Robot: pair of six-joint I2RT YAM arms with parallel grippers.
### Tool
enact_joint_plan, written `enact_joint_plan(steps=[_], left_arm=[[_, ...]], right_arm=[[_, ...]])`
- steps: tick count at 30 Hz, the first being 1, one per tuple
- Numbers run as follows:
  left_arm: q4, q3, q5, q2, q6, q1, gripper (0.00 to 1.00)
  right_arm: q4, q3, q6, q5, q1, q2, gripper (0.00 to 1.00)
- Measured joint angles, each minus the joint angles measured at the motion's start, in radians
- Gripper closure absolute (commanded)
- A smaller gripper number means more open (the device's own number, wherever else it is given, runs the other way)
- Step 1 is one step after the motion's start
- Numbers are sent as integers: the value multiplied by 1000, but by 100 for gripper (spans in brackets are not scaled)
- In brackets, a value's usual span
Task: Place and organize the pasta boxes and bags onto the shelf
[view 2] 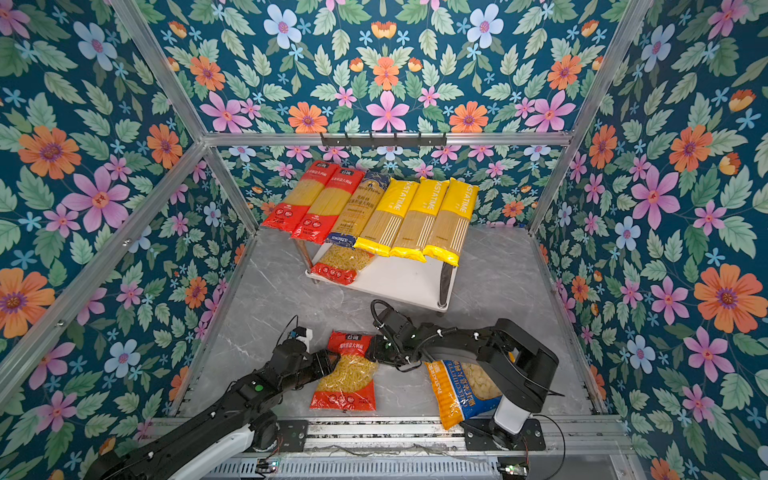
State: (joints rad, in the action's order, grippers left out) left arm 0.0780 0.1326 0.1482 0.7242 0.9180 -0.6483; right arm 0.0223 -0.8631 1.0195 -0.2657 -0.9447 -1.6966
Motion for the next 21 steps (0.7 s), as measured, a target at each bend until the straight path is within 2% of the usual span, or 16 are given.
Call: enact_joint_plan(steps=[6, 11, 21], left_arm=[[-62, -11, 26, 14, 25, -8, 67], [-62, 17, 53, 13, 22, -8, 81], [-3, 178, 63, 16, -36, -13, 90]], right_arm=[[-69, 20, 2, -22, 0, 1, 77], [-79, 46, -3, -13, -2, 57, 84], [-77, 69, -58, 35, 30, 223, 91]])
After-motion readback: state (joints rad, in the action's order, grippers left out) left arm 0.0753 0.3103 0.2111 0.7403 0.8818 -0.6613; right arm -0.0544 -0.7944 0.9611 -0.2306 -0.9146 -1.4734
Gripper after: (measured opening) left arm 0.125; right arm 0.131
